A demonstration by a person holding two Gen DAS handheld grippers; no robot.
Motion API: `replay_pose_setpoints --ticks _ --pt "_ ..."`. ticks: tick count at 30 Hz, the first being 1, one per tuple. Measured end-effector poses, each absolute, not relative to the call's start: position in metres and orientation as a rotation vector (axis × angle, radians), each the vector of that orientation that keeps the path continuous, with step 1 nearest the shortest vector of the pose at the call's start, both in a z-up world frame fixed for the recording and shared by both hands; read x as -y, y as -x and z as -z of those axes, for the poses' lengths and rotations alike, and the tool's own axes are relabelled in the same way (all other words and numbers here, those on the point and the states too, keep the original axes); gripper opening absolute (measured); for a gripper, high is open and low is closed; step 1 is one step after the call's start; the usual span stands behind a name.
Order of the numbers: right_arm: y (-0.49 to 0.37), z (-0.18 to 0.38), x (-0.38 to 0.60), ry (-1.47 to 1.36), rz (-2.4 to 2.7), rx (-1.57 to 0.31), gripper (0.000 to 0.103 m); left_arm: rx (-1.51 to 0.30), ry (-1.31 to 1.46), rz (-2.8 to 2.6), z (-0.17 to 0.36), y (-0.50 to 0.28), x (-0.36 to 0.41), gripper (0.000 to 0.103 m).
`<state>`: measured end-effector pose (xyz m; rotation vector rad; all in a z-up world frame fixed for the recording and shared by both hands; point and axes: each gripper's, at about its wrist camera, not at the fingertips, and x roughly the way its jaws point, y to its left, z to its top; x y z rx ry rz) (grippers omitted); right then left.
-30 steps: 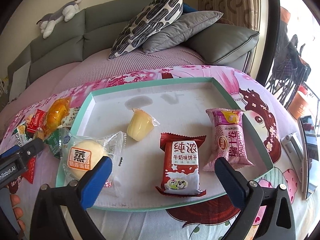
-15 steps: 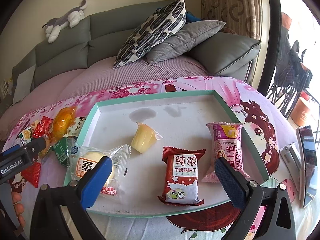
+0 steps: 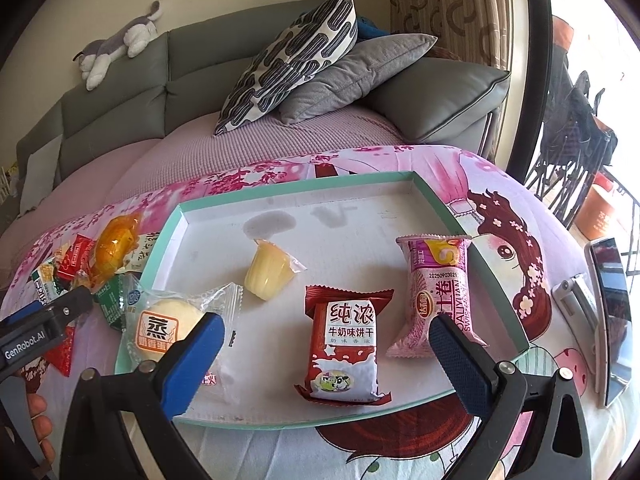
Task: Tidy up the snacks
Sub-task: 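Withdraw both tools from the tray toward the remaining snacks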
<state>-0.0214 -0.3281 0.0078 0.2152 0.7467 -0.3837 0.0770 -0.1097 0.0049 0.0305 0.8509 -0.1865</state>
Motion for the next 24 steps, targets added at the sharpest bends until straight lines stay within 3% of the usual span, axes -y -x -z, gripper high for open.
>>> replay_pose_setpoints --ticks 24 --pt "0.011 -0.015 0.298 -0.175 0.402 -0.750 0.103 -0.811 -0.063 0.206 -0.015 -0.076 0.076 0.101"
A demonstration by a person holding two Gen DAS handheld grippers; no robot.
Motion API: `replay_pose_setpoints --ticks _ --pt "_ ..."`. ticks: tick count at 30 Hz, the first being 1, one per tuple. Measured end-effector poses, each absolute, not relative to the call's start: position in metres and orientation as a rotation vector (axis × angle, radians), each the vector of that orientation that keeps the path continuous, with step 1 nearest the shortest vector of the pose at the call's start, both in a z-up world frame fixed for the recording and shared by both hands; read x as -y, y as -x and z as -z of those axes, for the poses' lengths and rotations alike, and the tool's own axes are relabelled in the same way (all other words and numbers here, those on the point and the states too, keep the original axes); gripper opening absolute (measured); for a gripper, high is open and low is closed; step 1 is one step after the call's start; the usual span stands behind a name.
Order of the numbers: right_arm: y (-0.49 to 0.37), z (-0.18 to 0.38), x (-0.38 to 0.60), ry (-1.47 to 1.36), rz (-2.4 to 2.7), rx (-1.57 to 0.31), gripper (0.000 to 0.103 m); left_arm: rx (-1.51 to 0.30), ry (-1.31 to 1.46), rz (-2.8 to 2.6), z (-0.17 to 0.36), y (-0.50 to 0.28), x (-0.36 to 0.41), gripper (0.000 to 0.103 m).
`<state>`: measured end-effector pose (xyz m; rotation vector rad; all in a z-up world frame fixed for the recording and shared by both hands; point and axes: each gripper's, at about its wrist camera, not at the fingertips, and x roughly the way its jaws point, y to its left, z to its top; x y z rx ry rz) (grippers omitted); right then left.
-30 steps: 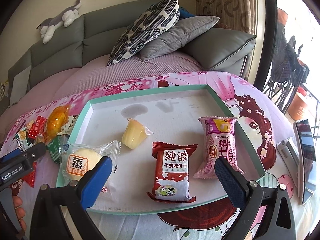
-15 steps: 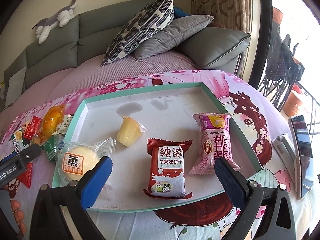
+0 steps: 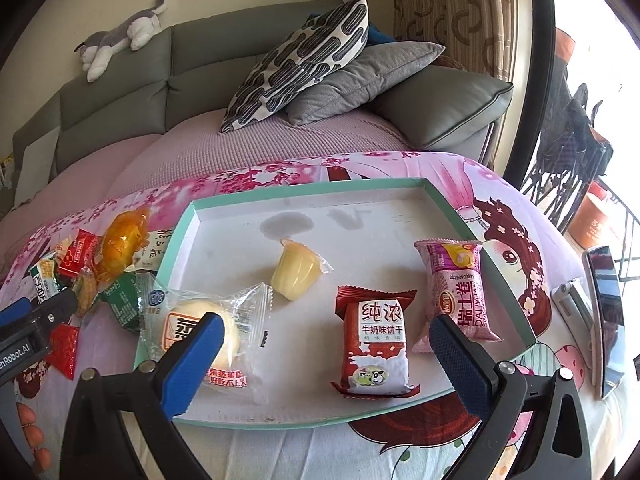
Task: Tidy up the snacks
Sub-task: 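Withdraw both tools from the tray toward the remaining snacks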
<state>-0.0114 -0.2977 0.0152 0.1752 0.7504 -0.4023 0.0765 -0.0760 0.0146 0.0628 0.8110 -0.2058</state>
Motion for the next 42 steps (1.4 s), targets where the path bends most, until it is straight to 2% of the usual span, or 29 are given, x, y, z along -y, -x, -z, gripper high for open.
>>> replay_pose_setpoints --ticks 19,32,37,42 --pt "-0.037 -0.034 0.192 0.000 0.158 -0.742 0.103 -0.907 0.137 0.005 -0.004 -0.112 -0.042 0.101" --pt "-0.086 -0.014 0.160 0.013 0.027 -0.814 0.103 -0.986 0.204 -0.012 0.016 -0.124 -0.060 0.101" --pt "-0.095 -0.006 0.157 0.014 -0.002 -0.831 0.087 -1.009 0.205 -0.013 0.021 -0.127 -0.059 0.101" --pt "-0.101 -0.002 0.153 0.009 -0.040 -0.843 0.065 -1.020 0.197 0.001 0.023 -0.128 -0.053 0.101"
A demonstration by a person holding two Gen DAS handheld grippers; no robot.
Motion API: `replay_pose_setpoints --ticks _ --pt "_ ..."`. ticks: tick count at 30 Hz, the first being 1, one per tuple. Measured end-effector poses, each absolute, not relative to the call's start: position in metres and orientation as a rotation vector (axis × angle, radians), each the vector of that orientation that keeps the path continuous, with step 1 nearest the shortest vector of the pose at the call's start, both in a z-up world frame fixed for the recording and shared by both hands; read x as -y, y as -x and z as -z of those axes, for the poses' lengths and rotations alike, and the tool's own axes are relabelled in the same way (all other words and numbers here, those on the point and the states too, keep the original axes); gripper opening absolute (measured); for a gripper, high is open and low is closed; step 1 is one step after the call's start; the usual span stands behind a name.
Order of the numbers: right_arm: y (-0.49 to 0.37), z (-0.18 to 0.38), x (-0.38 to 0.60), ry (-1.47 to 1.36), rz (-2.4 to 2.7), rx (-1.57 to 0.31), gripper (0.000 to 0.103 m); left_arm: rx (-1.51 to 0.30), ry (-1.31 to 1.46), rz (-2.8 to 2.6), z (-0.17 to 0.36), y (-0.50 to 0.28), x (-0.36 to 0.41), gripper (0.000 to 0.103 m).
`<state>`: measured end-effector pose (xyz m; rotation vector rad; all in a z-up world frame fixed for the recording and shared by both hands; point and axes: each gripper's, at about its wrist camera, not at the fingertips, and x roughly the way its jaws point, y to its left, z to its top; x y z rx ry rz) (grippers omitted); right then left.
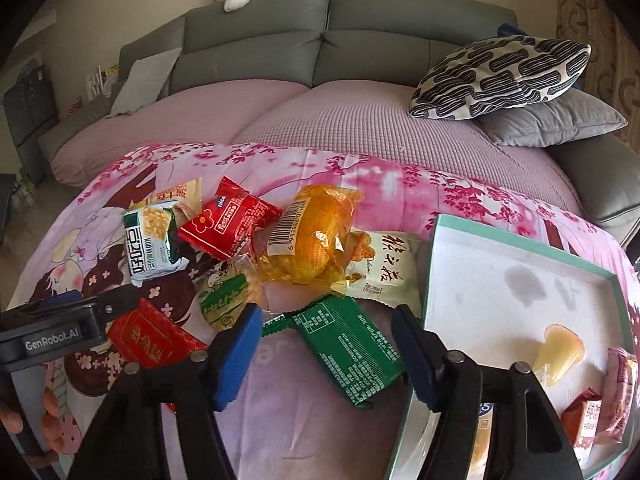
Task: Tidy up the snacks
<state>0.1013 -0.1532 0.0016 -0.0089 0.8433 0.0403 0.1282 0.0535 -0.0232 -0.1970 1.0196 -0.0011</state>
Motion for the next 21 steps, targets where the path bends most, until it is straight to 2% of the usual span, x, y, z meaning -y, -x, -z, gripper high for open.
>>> replay_pose_setpoints --ticks 16,21 --pt "-0.100 0.014 0.158 0.003 -0.028 -0.926 0.062 -1.060 0.160 0.069 0.030 -0.129 -0.024 0.101" --pt "-0.090 0.013 0.162 -0.046 -0.043 -0.942 0.051 -1.080 0.158 0.070 0.036 -0.131 -0.019 0.101"
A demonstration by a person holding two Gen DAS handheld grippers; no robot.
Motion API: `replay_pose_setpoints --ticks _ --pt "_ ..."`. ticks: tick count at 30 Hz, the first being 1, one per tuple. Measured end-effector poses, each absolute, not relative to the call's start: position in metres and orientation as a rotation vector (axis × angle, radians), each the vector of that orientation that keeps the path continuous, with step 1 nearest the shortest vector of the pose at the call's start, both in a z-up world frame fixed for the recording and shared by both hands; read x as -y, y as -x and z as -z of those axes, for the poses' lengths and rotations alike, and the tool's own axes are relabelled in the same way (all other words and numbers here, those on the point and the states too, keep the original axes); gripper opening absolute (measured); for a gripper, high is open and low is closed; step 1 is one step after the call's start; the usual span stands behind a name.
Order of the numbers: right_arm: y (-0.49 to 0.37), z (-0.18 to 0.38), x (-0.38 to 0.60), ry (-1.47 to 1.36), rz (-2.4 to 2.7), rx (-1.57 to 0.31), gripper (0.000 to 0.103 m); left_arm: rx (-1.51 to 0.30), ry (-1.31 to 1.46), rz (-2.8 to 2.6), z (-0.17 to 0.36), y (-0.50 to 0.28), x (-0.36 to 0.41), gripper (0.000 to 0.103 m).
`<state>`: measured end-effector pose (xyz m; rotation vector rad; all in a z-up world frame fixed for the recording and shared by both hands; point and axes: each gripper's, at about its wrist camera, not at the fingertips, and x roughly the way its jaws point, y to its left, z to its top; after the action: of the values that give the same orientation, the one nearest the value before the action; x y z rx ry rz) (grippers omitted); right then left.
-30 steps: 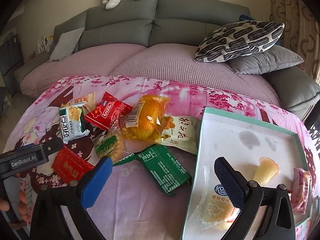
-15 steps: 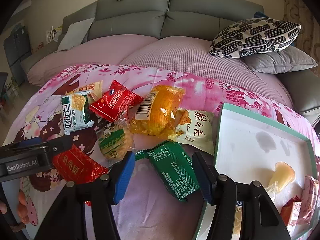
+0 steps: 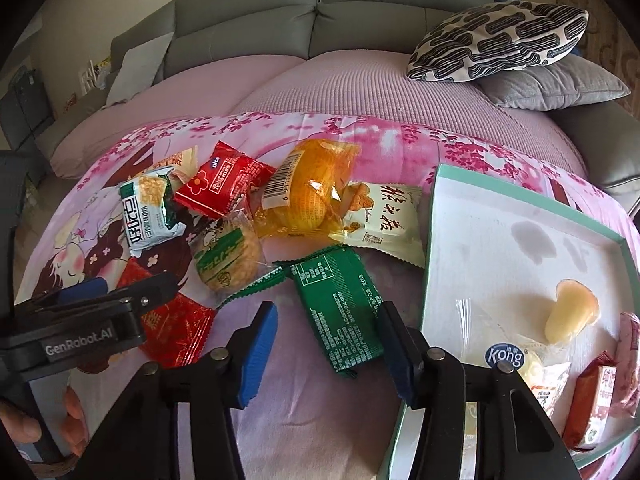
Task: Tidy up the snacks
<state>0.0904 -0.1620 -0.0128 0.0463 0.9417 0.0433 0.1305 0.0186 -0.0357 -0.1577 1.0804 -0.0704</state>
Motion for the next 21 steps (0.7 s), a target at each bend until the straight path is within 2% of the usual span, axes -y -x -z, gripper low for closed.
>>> replay_pose_setpoints --ticks 3,17,21 --pt "-0.088 0.011 0.164 -0.069 -0.059 -0.945 0.048 -1.086 0.170 0.066 0.038 -0.131 -0.017 0.101" --pt "-0.088 0.015 0.161 -0.032 -0.045 -0.923 0.047 -1.084 0.158 -0.021 0.047 -0.140 -0.007 0.101" --pt "-0.088 0.016 0.163 -0.020 -0.031 -0.920 0.047 -1.099 0.072 -0.033 0.051 -0.143 0.002 0.101"
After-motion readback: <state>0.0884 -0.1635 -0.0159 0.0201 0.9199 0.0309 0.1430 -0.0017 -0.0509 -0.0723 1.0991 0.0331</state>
